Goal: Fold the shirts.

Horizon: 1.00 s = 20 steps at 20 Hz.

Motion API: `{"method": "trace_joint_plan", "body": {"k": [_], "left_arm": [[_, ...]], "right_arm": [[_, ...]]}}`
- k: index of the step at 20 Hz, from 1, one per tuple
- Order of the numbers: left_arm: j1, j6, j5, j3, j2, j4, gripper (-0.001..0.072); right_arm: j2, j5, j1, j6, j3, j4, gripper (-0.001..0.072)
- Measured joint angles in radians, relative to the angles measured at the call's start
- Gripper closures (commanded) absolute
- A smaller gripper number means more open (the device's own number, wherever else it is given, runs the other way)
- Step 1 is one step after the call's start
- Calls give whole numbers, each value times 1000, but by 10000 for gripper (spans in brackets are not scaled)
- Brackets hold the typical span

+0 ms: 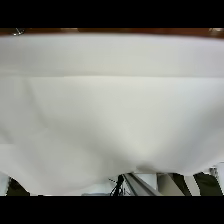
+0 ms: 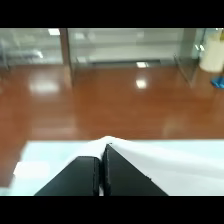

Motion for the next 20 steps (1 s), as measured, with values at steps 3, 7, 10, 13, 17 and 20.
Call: {"method": "trace_joint_plan", "body": {"k": [3, 7, 10, 13, 17, 20], "left_arm": [[-2, 1, 87, -247, -58, -106, 685], [-44, 39, 282, -458, -251, -231, 685], [-100, 51, 429, -499, -457, -291, 684], [-145, 56, 551, -479, -660, -387, 684], [-177, 58, 625, -414, -872, -512, 684], [-187, 60, 635, -386, -962, -552, 682]], "right_arm": [[-27, -104, 0, -46, -240, 49, 691], [-201, -319, 4, -137, -459, 151, 690], [-404, -467, 32, -203, -500, 228, 690], [-636, -582, 67, -237, -430, 278, 690], [-920, -621, 87, -218, -252, 323, 690], [-1065, -602, 92, -184, -148, 341, 690]]}}
